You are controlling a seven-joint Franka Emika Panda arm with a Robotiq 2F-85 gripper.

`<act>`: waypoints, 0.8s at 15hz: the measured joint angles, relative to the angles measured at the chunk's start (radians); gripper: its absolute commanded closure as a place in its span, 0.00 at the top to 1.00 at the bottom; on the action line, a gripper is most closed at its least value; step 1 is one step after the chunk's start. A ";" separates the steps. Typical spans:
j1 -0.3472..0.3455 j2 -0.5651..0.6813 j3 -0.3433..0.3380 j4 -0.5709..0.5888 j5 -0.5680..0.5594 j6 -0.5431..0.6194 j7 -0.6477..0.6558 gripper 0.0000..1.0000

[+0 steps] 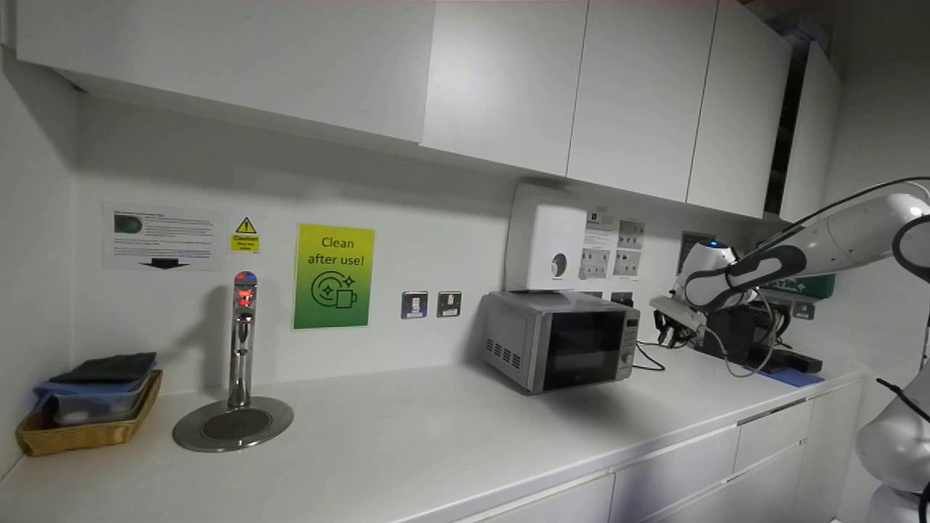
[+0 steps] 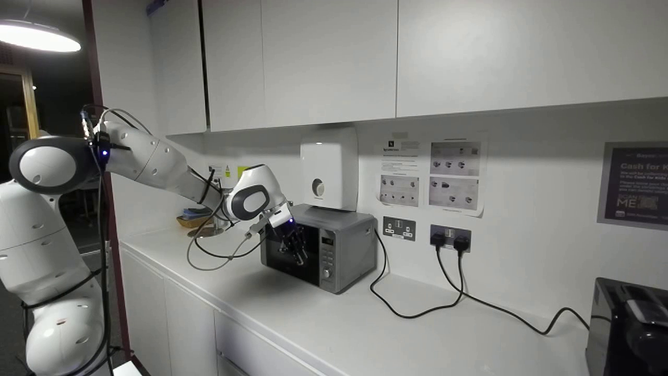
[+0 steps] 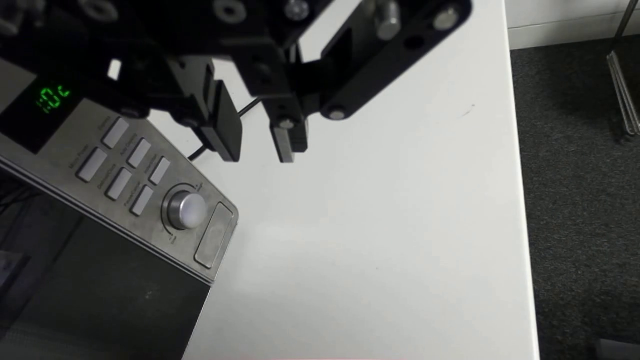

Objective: Press a button on the microwave

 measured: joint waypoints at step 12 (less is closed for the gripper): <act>0.000 0.009 0.000 0.001 -0.004 0.001 0.000 0.00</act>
